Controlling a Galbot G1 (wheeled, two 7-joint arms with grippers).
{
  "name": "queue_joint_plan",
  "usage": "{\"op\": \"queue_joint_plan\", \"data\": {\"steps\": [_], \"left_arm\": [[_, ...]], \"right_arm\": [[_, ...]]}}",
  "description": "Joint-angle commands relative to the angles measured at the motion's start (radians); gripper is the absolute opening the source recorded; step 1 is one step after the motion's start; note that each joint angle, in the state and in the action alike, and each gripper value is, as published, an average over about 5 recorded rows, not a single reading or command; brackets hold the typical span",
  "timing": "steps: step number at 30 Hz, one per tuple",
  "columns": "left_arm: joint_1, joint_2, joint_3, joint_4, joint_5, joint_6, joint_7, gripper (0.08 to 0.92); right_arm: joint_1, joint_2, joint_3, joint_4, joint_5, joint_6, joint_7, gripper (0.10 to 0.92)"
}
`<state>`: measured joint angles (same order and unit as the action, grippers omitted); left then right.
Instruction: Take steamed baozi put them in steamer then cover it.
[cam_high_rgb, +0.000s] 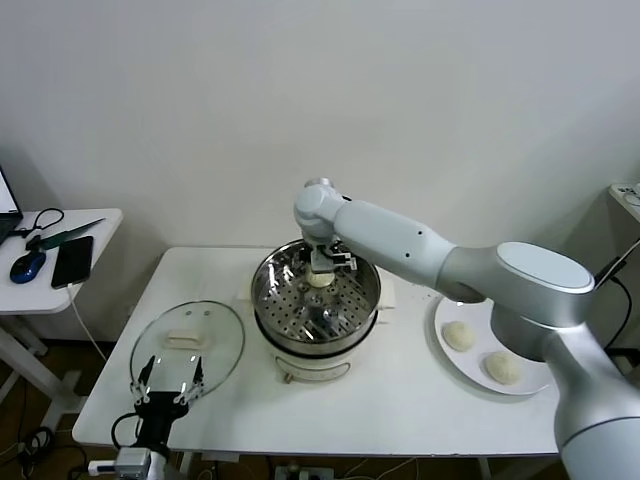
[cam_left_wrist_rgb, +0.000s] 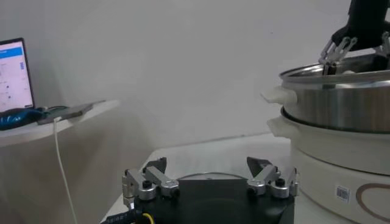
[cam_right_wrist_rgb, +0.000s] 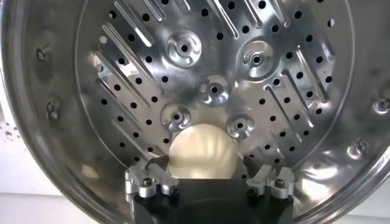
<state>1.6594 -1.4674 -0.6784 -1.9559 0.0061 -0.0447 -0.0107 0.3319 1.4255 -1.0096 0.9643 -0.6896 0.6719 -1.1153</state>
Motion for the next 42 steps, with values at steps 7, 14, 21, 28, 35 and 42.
{"op": "queue_joint_plan", "data": {"steps": [7, 14, 21, 28, 35, 42], "left_arm": [[0.004, 0.003, -0.002, -0.008, 0.001, 0.002, -0.001, 0.823], [0.008, -0.01, 0.006, -0.044, -0.028, 0.027, 0.0, 0.823], [0.007, -0.015, 0.018, -0.052, -0.027, 0.031, 0.003, 0.823], [0.01, -0.017, 0.017, -0.052, -0.021, 0.031, 0.002, 0.823], [0.021, -0.017, 0.012, -0.055, -0.011, 0.029, 0.002, 0.823], [0.028, -0.017, 0.006, -0.056, -0.006, 0.028, 0.001, 0.823]], "right_arm": [[0.257, -0.232, -0.091, 0.143, 0.493, -0.125, -0.063, 0.823], [0.44, -0.524, -0.381, 0.279, 0.882, -0.544, 0.108, 0.823], [0.333, -0.739, -0.371, 0.258, 1.006, -0.779, 0.004, 0.823], [0.072, -0.838, -0.238, 0.246, 0.965, -0.851, -0.002, 0.823], [-0.159, -0.808, -0.051, 0.168, 0.871, -0.863, 0.002, 0.823], [-0.272, -0.744, 0.039, 0.098, 0.808, -0.858, 0.009, 0.823]]}}
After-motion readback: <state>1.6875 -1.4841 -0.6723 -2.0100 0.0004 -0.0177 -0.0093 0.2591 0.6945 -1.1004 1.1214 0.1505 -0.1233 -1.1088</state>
